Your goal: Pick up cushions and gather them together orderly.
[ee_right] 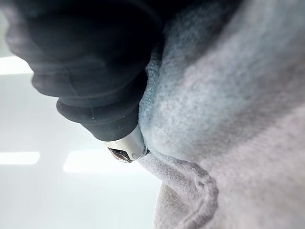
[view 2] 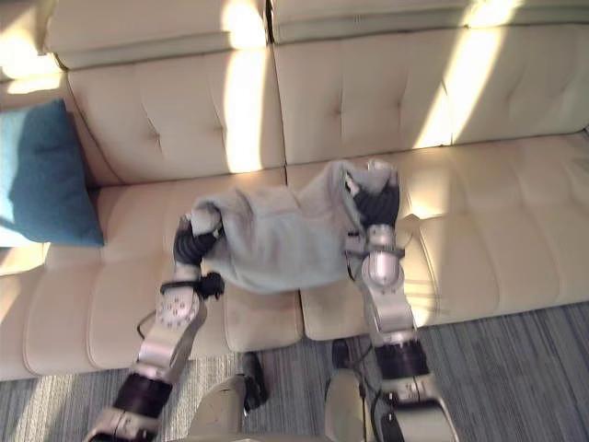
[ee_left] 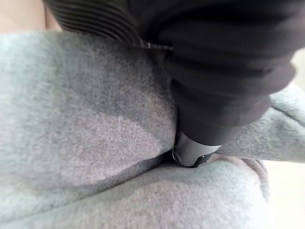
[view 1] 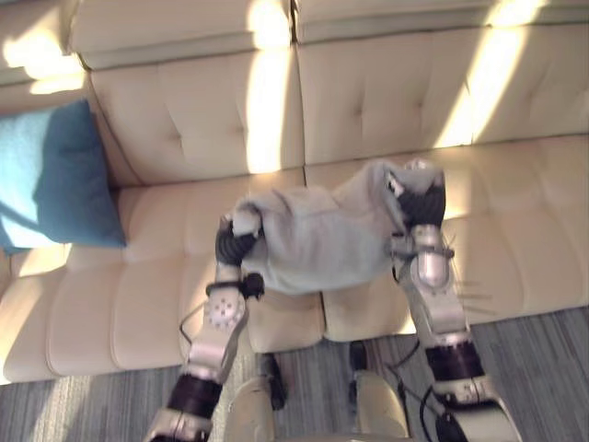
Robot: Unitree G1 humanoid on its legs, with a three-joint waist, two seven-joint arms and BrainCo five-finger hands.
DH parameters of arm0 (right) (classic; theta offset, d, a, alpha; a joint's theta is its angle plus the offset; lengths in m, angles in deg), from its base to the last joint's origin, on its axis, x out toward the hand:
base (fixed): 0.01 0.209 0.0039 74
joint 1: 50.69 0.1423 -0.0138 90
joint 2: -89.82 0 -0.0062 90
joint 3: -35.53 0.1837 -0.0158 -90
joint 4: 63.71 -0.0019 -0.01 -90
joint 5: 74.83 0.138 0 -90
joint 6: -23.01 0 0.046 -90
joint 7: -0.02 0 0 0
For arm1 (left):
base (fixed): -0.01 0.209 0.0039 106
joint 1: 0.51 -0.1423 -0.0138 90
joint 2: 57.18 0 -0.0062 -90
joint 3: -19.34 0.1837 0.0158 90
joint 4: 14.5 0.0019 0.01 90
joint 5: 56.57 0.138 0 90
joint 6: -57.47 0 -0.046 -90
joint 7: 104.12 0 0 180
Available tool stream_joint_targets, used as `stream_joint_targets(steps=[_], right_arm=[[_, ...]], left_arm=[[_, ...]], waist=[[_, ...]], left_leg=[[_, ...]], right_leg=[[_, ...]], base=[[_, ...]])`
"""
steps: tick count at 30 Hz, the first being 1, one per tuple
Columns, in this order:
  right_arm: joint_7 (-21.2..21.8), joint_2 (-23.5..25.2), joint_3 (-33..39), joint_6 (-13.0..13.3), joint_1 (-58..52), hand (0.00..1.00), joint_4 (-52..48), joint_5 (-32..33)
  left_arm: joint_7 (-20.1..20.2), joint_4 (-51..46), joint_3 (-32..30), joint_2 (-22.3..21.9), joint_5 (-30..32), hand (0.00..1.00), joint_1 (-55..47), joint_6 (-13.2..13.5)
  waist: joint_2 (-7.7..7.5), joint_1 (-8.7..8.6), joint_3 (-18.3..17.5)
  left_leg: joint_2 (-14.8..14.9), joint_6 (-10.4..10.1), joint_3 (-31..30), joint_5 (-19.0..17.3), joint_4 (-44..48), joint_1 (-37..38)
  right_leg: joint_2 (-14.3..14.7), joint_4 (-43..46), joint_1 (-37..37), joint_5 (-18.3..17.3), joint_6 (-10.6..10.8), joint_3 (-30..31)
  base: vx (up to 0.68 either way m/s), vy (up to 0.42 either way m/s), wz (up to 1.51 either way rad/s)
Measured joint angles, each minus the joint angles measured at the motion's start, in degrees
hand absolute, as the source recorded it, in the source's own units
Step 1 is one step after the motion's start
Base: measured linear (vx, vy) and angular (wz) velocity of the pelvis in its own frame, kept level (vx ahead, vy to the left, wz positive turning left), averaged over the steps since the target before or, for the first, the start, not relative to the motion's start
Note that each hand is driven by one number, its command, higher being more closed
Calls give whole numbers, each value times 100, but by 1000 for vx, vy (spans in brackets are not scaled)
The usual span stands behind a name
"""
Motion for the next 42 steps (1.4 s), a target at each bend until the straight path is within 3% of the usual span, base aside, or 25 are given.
stream_joint_targets(steps=[5,12,13,14,20,30,37,42], right_arm=[[-183,-218,59,-13,1234,100,597,-43],[-309,-329,489,-91,2466,100,1610,-32],[-341,-350,564,-99,2695,0,1737,27],[-410,-429,580,-96,2894,0,1740,35],[-525,-672,928,-19,3531,0,2041,123],[-552,-1127,1065,-36,4206,0,2030,378],[-541,-1796,1306,-9,4267,0,949,1239],[-370,-2222,1356,12,3459,0,134,1376]], left_arm=[[-422,690,-230,340,-1,100,1511,0],[-629,1745,-467,716,-6,100,3149,-2],[-628,1953,-474,780,-64,100,3435,5],[-634,2057,-482,828,-106,0,3706,27],[-624,2704,-600,1025,-297,0,4594,167],[-566,2823,-939,1439,-365,0,5168,171],[-427,2389,-1439,1695,-1118,0,4963,141],[-212,1522,-1710,1895,-1231,0,3927,196]], waist=[[-19,10,376],[8,45,824],[29,53,921],[60,50,946],[148,61,1016],[209,147,1132],[209,158,1132],[206,166,1130]], left_leg=[[-49,18,-147,399,-244,-399],[-161,-30,-250,938,-853,-743],[-179,-21,-278,999,-919,-799],[-213,-24,-298,1092,-1037,-906],[-304,-18,-294,1367,-1434,-1195],[-308,-81,-163,1527,-1699,-1352],[-287,-85,-128,1526,-1664,-1305],[-186,-144,-114,1471,-1559,-1158]], right_leg=[[3,-84,-377,193,-64,-111],[-16,7,-938,243,-119,-245],[-20,54,-1036,243,-119,-240],[-38,103,-1220,243,-119,-240],[-71,241,-1760,240,-117,-188],[-46,336,-2125,239,-116,-80],[-66,473,-2125,239,-117,-71],[-63,529,-1932,174,-131,-89]], base=[[-79,-30,16],[-16,-44,15],[-38,-39,7],[-35,-35,7],[-11,-7,3],[-1,-5,-3],[5,-2,1],[-10,-25,2]])
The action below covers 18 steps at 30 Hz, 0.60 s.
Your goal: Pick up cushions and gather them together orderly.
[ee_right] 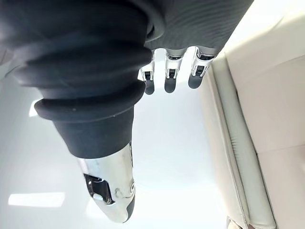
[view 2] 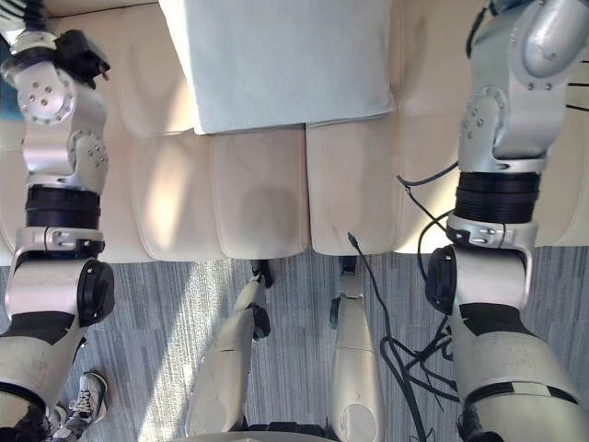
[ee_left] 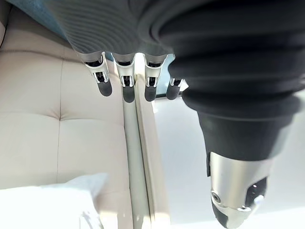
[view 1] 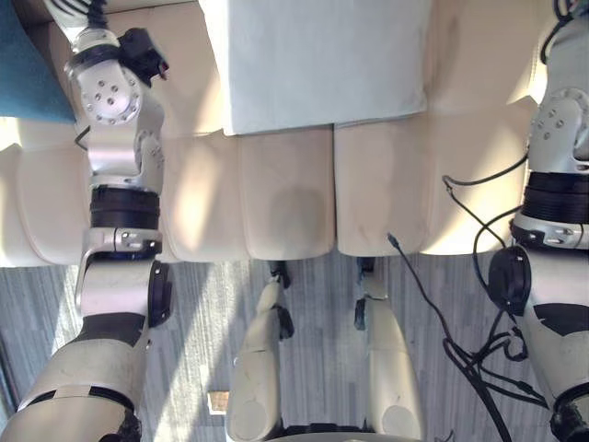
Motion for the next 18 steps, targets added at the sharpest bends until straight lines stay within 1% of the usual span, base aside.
stream_joint_targets(steps=[1,2,3,4,6,7,8,9,10,11,12,13,15,17,18], right_arm=[[99,-15,71,4,-427,0,-183,-1],[198,-13,135,12,-1087,0,-377,-4],[243,-9,180,10,-1362,0,-455,-4],[359,50,307,12,-1989,0,-578,-7],[503,342,463,-9,-3008,0,-704,-8],[639,585,508,-22,-3524,0,-724,-17],[715,716,506,-32,-3808,0,-724,-17],[830,978,481,-37,-4328,0,-724,-76],[962,1224,445,-43,-4860,0,-722,-323],[1045,1386,419,-52,-5222,0,-717,-475],[1185,1623,353,-69,-5707,0,-663,-673],[1280,1795,270,-87,-6105,0,-549,-861],[1414,2022,166,-111,-6631,0,-95,-1099],[1556,2117,18,-165,-6949,0,920,-1451],[1612,2133,4,-202,-6986,0,1256,-1628]], left_arm=[[19,-231,-68,-12,0,0,-404,44],[83,-537,-189,-70,-1,0,-974,80],[129,-660,-231,-111,-2,0,-1194,95],[205,-889,-309,-285,-4,0,-1681,160],[323,-1290,-376,-707,-13,0,-2592,188],[505,-1410,-363,-1001,-5,0,-3140,186],[591,-1420,-336,-1187,-4,0,-3442,182],[732,-1419,-274,-1554,11,0,-3998,158],[892,-1416,-172,-1879,34,0,-4493,132],[995,-1407,-71,-2047,88,0,-4833,105],[1163,-1350,44,-2235,177,0,-5258,33],[1298,-1244,168,-2327,232,0,-5608,-14],[1461,-871,333,-2372,333,0,-6091,-35],[1647,-50,339,-2371,553,0,-6381,-79],[1688,224,321,-2371,626,0,-6424,-102]], waist=[[-1,3,-1],[-5,-2,-3],[-6,-1,-3],[-6,-1,-4],[-11,16,-9],[-12,19,-11],[-12,20,-16],[-21,24,-100],[-21,31,-193],[-25,51,-252],[-37,65,-336],[-46,72,-419],[-63,109,-646],[-65,110,-956],[-74,108,-1032]], left_leg=[[8,1,4,-40,27,73],[23,46,0,-83,75,145],[30,48,1,-120,110,163],[41,59,-3,-150,135,219],[65,80,-6,-201,155,339],[73,104,-6,-236,169,418],[74,82,-2,-272,179,470],[81,109,11,-310,203,518],[104,97,30,-372,256,563],[140,94,55,-429,339,602],[177,78,69,-527,428,723],[183,80,72,-580,468,897],[182,43,99,-687,497,1177],[156,41,96,-738,419,1466],[146,41,99,-738,349,1556]], right_leg=[[1,2,92,-40,0,-6],[-2,16,192,-89,-8,-51],[-2,36,225,-123,-14,-67],[-6,79,291,-166,-15,-101],[-1,91,436,-222,-29,-152],[0,93,525,-251,-33,-166],[-2,94,578,-286,-18,-169],[-3,100,637,-316,-13,-176],[-3,93,719,-345,-9,-202],[0,91,808,-374,-10,-237],[4,79,979,-436,-1,-291],[7,89,1159,-488,0,-295],[14,91,1431,-586,5,-282],[35,-25,1732,-713,51,-294],[38,-80,1811,-726,56,-295]], base=[[-22,-57,6],[-17,-53,6],[-9,-55,9],[-3,-43,9],[4,-47,7],[10,-44,3],[13,-40,1],[24,-34,2],[31,-32,4],[74,-46,5],[74,-39,4],[99,-41,-3],[80,-16,-5],[79,-13,-1],[85,6,-1]])
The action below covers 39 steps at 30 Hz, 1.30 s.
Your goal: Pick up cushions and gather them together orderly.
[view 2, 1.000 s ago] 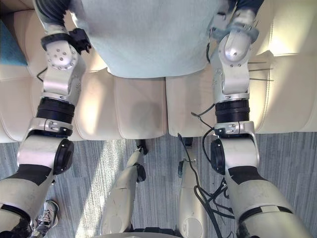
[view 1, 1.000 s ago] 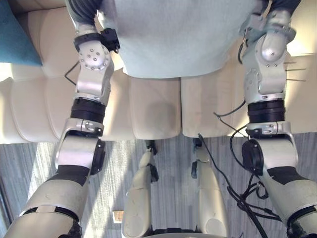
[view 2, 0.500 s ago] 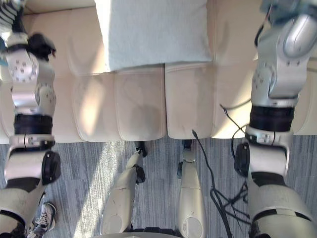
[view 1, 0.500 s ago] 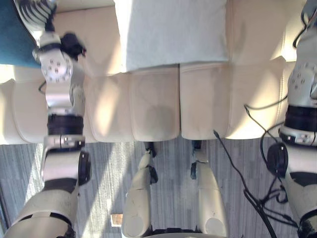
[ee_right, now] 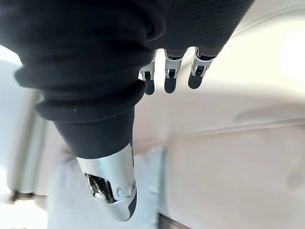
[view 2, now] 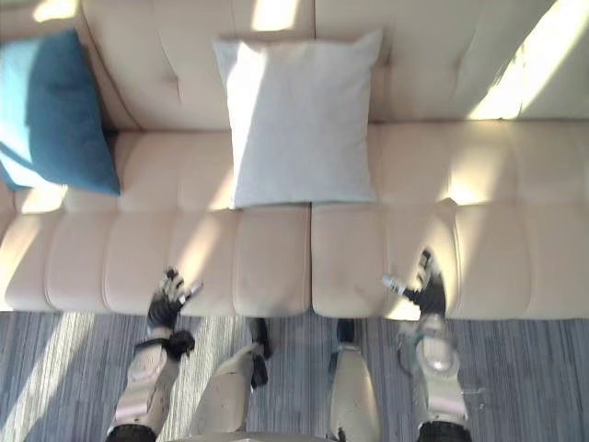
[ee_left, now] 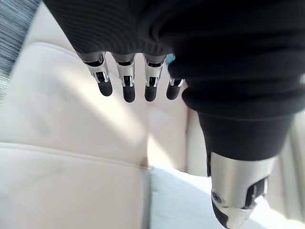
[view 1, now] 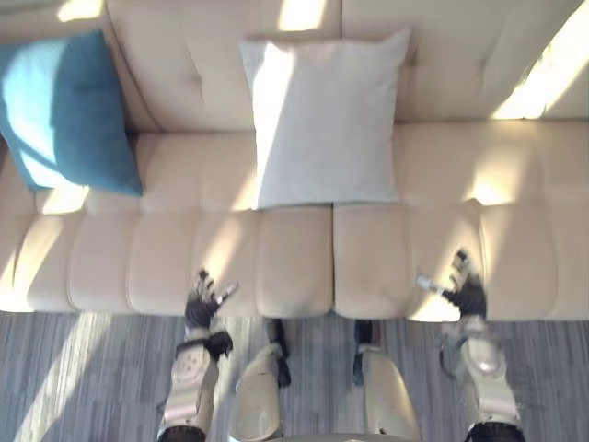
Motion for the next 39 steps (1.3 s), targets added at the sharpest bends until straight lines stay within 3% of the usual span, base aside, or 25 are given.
stream_joint_targets(steps=[4,6,12,16,18,20,21,22,23,25,27,28,29,31,32,33,35,36,37,39], right_arm=[[202,-51,6,-129,-149,0,1421,-714],[285,-104,6,-170,-222,0,1725,-965],[360,-264,58,-190,-250,0,2116,-1081],[354,-194,51,-232,-204,0,2123,-1075],[322,-126,43,-289,-139,0,2087,-1069],[245,-78,35,-300,-110,0,1997,-1062],[229,-59,34,-311,-70,0,2015,-1055],[217,20,31,-338,-53,0,2001,-1028],[218,87,-5,-342,-176,0,1996,-1019],[220,160,-100,-342,-304,0,1995,-1005],[216,184,-175,-333,-363,0,1994,-999],[183,160,-174,-338,-301,0,1997,-1000],[90,102,-165,-341,-203,0,1989,-988],[36,24,-163,-313,-153,0,1890,-804],[25,-48,-162,-305,-53,0,1934,-746],[-7,-121,-130,-319,62,0,2021,-700],[-47,-49,67,-343,106,0,2111,-615],[-67,-38,132,-344,65,0,2111,-614],[-67,-43,142,-344,70,0,2111,-614],[-59,-21,165,-344,143,0,2105,-620]], left_arm=[[214,1302,-102,32,554,0,-181,-182],[308,1612,-228,93,809,0,-350,-229],[317,1855,-254,375,1083,0,-486,-238],[310,1851,-238,384,1074,0,-407,-239],[295,1800,-215,381,1063,0,-261,-239],[280,1553,-206,322,1062,0,-203,-230],[269,1509,-226,292,1062,0,-193,-219],[230,1502,-201,236,1059,0,-118,-214],[180,1466,-176,251,1058,0,-128,-225],[153,1264,-165,241,1056,0,-221,-234],[148,1163,-171,230,1050,0,-312,-235],[108,1154,-201,231,1048,0,-310,-252],[55,1147,-203,97,1043,0,-313,-259],[53,1050,-194,-77,1003,0,-357,-260],[49,1080,-185,-164,950,0,-376,-267],[48,1086,-163,-224,907,0,-372,-293],[47,1091,-150,-238,853,0,-360,-310],[46,1078,-154,-231,843,0,-365,-306],[44,1075,-154,-232,843,0,-366,-300],[42,1074,-174,-232,836,0,-402,-293]], waist=[[-27,-35,-191],[-81,-134,-326],[-186,-149,-464],[-256,-135,-444],[-300,-112,-410],[-313,-117,-398],[-267,-69,-372],[-297,-61,-330],[-301,-62,-311],[-413,19,-377],[-543,36,-429],[-636,49,-463],[-508,54,-433],[-310,153,-415],[-130,209,-400],[16,173,-314],[13,163,-281],[-100,124,-262],[-102,111,-261],[-103,118,-261]], left_leg=[[-75,-19,-58,16,-300,576],[-105,-20,-64,17,-395,765],[-193,-81,-57,-40,-452,1311],[-177,-51,12,-122,-250,1264],[-35,-9,126,-430,497,842],[100,182,220,-614,988,461],[248,235,349,-636,1009,420],[276,270,389,-657,1145,359],[276,339,379,-685,1202,392],[272,398,337,-590,1197,358],[245,353,257,-398,1189,195],[253,270,153,-141,1156,-4],[299,205,131,232,938,-111],[473,67,162,638,527,-209],[579,-22,126,988,163,-265],[628,-184,6,1108,-198,-230],[460,-202,-112,1081,-79,-120],[190,-288,-146,650,348,-3],[150,-286,-161,461,568,9],[78,-229,-317,-244,1124,200]], right_leg=[[17,-363,605,58,76,-24],[6,-510,818,88,99,-32],[-58,-678,1376,141,89,-8],[-68,-544,1336,158,105,78],[-34,-312,1055,242,189,197],[-13,-95,675,444,284,259],[-5,126,590,350,294,237],[-98,1454,244,-210,83,79],[-171,2634,208,-644,94,-5],[-200,3628,420,-908,232,20],[-243,3997,727,-937,333,165],[-130,3472,992,-1379,441,220],[38,2940,1098,-1646,255,113],[224,2213,1178,-1918,-65,-148],[433,1805,1202,-1994,-209,-185],[552,1505,1226,-1945,-317,-311],[426,1380,1194,-1763,-530,-414],[232,1265,1151,-1631,-527,-395],[198,1196,1144,-1558,-516,-373],[173,980,1068,-1296,-422,-131]], base=[[76,19,-1],[95,32,0],[67,34,-2],[-22,15,-11],[-123,8,-30],[-220,40,-43],[-305,48,-47],[-243,10,-21],[-220,-15,-11],[-205,-133,3],[-208,-216,17],[-239,-214,23],[-255,-198,12],[-328,-206,-24],[-447,-247,-24],[-369,-162,-7],[-303,-48,11],[-272,-26,14],[-228,-12,2],[-151,63,-37]])
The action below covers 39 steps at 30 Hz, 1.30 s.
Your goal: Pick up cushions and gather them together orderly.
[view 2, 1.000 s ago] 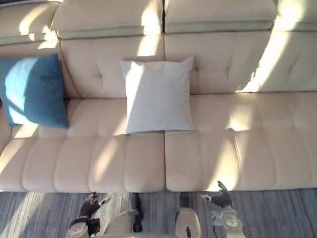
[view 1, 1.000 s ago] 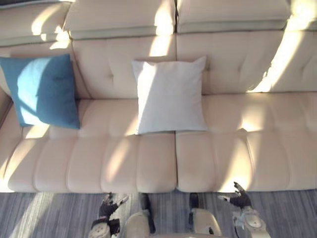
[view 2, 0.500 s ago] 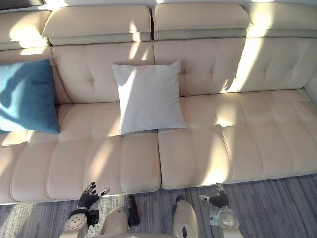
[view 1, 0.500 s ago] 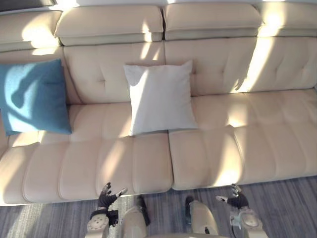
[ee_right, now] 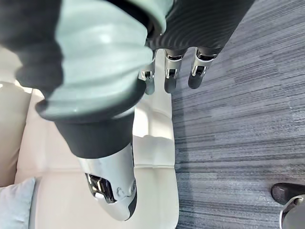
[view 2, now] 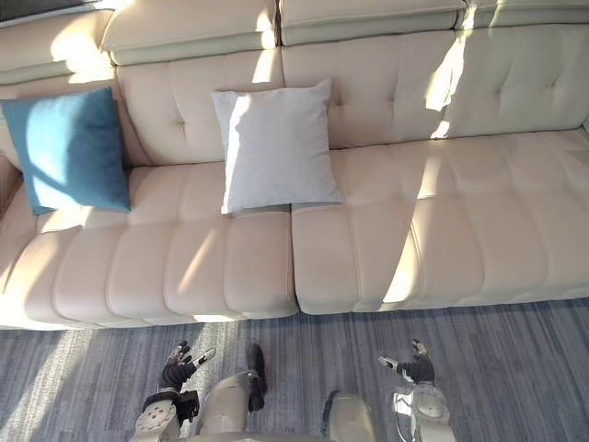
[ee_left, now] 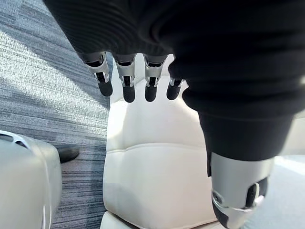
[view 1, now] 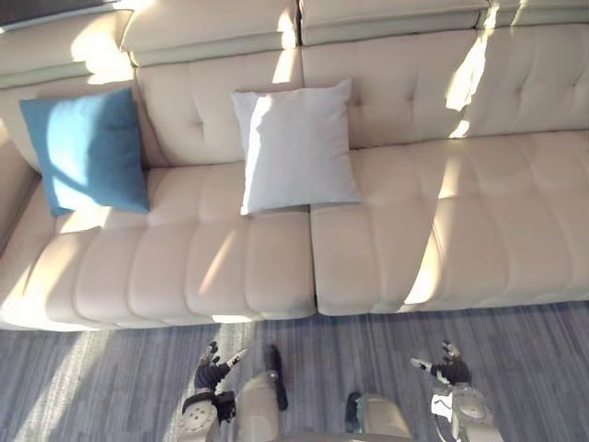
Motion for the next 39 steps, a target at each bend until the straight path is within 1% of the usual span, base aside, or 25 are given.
stream_joint_targets(steps=[2,10,12,13,15,16,17,18,19,20,22,23,24,25,27,28,29,30,31,32,34,35,36,38,39], right_arm=[[-1,36,-1,1,79,0,-9,-4],[-12,177,110,4,27,0,-62,-2],[-14,261,111,-2,22,0,-125,-2],[-11,334,83,-2,21,0,-309,-2],[-33,354,-21,19,92,0,-438,-4],[-89,353,-115,18,162,0,-442,-5],[-111,334,-117,4,227,0,-424,-5],[-109,304,-120,-5,245,0,-403,-4],[-109,257,-141,-6,265,0,-307,-5],[-109,214,-188,-7,359,0,-240,-6],[-113,207,-225,-7,429,0,-202,-9],[-114,190,-226,-14,435,0,-201,-10],[-115,169,-226,-20,434,0,-198,-11],[-115,120,-228,-38,424,0,-198,-11],[-117,11,-246,-107,384,0,-198,-12],[-133,-24,-278,-123,398,0,-199,-12],[-163,-15,-341,-129,429,0,-200,-11],[-217,-26,-373,-132,471,0,-191,-12],[-287,-38,-375,-140,554,0,-148,-11],[-352,-33,-382,-148,569,0,-116,-11],[-357,-14,-409,-166,555,0,-32,-10],[-360,-17,-417,-164,553,0,-34,-10],[-362,-20,-417,-164,553,0,-31,-10],[-382,-79,-523,-162,552,0,-16,-9],[-405,-29,-538,-170,532,0,27,-3]], left_arm=[[1,3,12,-8,-1,0,-30,-1],[0,12,185,49,1,0,69,-13],[-4,11,176,61,4,0,93,-42],[-8,9,153,76,4,0,94,-57],[-20,6,155,176,18,0,139,-61],[-29,4,154,234,18,0,186,-61],[-56,-6,154,262,18,0,317,-67],[-99,-19,152,250,17,0,369,-67],[-130,-23,155,256,17,0,416,-68],[-126,-32,158,281,17,0,406,-67],[-128,-48,158,357,14,0,409,-69],[-127,-52,158,391,14,0,440,-73],[-127,-52,158,387,15,0,484,-74],[-127,-54,166,366,14,0,555,-75],[-127,-69,168,314,11,0,723,-74],[-119,-116,218,252,3,0,722,-68],[-122,-120,219,188,-1,0,705,-61],[-123,-121,218,146,-16,0,701,-62],[-130,-130,211,85,-103,0,692,-53],[-142,-138,213,39,-222,0,646,-52],[-198,-304,211,26,-310,0,452,-47],[-243,-437,199,25,-336,0,333,-46],[-252,-482,192,28,-335,0,261,-42],[-285,-511,145,23,-328,0,128,-45],[-359,-476,130,42,-319,0,109,-64]], waist=[[7,1,-3],[-151,-132,-79],[-144,-192,-79],[-136,-244,-75],[-116,-250,-84],[-109,-268,-94],[-100,-333,-80],[-66,-380,-56],[10,-428,-45],[83,-404,-66],[78,-413,-75],[67,-412,-84],[81,-420,-78],[133,-436,-80],[224,-471,-88],[257,-434,-106],[273,-405,-105],[278,-400,-98],[253,-367,-82],[254,-309,-46],[204,-106,38],[247,-43,67],[276,-28,62],[471,112,97],[502,259,84]], left_leg=[[-117,15,-220,-434,-76,275],[-337,172,390,-524,-574,739],[-316,219,720,-603,-456,805],[-215,173,964,-710,-290,813],[-85,277,1157,-882,-176,821],[75,311,1471,-934,-160,822],[196,340,1933,-995,-106,878],[248,316,2143,-1030,-87,956],[379,304,2663,-1105,-91,1197],[520,247,3157,-1183,-106,1461],[552,130,3742,-1260,-74,1762],[555,107,3974,-1274,-51,1986],[577,84,3970,-1288,-18,2050],[674,45,3958,-1312,124,2106],[1229,57,3791,-1305,1226,2087],[1535,440,3367,-1055,2056,1978],[1603,569,2697,-939,2667,1734],[1475,339,2135,-1102,2986,1490],[1019,31,1175,-1384,3434,978],[595,54,548,-1579,3504,604],[192,188,107,-1690,3146,170],[-56,159,-167,-1673,2630,-172],[-158,107,-289,-1641,2275,-324],[-336,-276,-441,-1272,570,-570],[-366,107,-386,-676,338,-435]], right_leg=[[15,-25,-102,100,95,185],[-65,-909,67,772,476,891],[-3,-1035,48,919,518,1223],[88,-1144,-33,1083,525,1470],[269,-1332,-270,1481,501,1642],[288,-1541,-401,1796,344,1211],[182,-1522,-567,1645,-44,351],[38,-1432,-622,1498,-240,-179],[-339,-1290,-567,1299,-543,-1484],[-655,-1091,-476,1201,-691,-2616],[-963,-836,-423,1211,-686,-3554],[-979,-691,-506,1448,-540,-3610],[-886,-625,-603,1430,-457,-3381],[-745,-529,-720,1357,-402,-3097],[-383,-402,-777,1087,-469,-2567],[-71,-390,-738,975,-529,-2177],[93,-477,-648,946,-549,-1884],[155,-522,-599,930,-548,-1735],[223,-603,-501,904,-572,-1394],[264,-737,-255,883,-543,-1139],[290,-869,125,801,-434,-775],[283,-961,328,743,-339,-629],[276,-1000,370,714,-289,-575],[304,-1175,647,593,-85,-505],[309,-1278,842,521,33,-391]], base=[[-124,157,-49],[-62,145,-45],[17,121,-100],[10,96,-167],[-10,39,-193],[-36,-19,-187],[-48,-28,-179],[-26,-4,-179],[14,18,-217],[40,0,-230],[96,-104,-224],[149,-183,-218],[193,-255,-200],[202,-231,-169],[242,-198,-173],[276,-133,-169],[273,-89,-172],[260,-16,-161],[269,58,-150],[290,67,-136],[320,121,-109],[305,159,-90],[353,250,-70],[380,274,-61],[377,196,-49]])
